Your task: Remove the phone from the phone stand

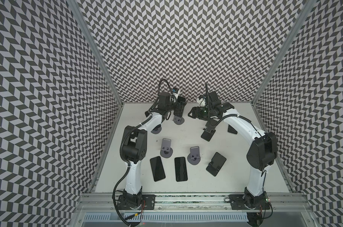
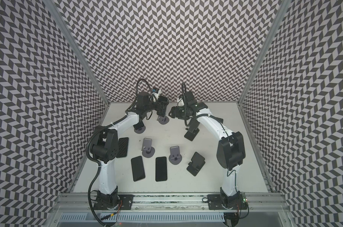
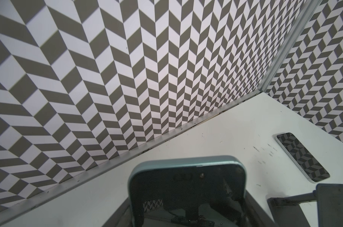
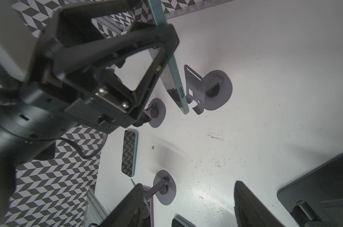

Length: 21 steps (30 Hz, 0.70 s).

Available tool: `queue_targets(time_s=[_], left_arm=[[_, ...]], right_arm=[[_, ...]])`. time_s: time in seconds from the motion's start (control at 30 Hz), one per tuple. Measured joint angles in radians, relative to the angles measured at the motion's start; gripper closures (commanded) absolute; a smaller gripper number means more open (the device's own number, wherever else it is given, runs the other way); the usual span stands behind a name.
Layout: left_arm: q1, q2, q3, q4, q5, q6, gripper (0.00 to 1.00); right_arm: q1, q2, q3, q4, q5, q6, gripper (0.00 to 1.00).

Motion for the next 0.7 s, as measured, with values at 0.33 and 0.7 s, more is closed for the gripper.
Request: queue_targets(time_s=[0.33,0.7], left_arm=[[0.0,-0.08,-0.056,-0.001,0.018,0.0,0.35],[-0.006,-0.18,-0.162,-0.034,0.025,-0.003,0.36]], right_arm=[[0.033,0.0,0.002,0.0,0.0,0.009,0.3],[0.058,-0.026,-0.013,0.0,0.008,0.028,0.3]])
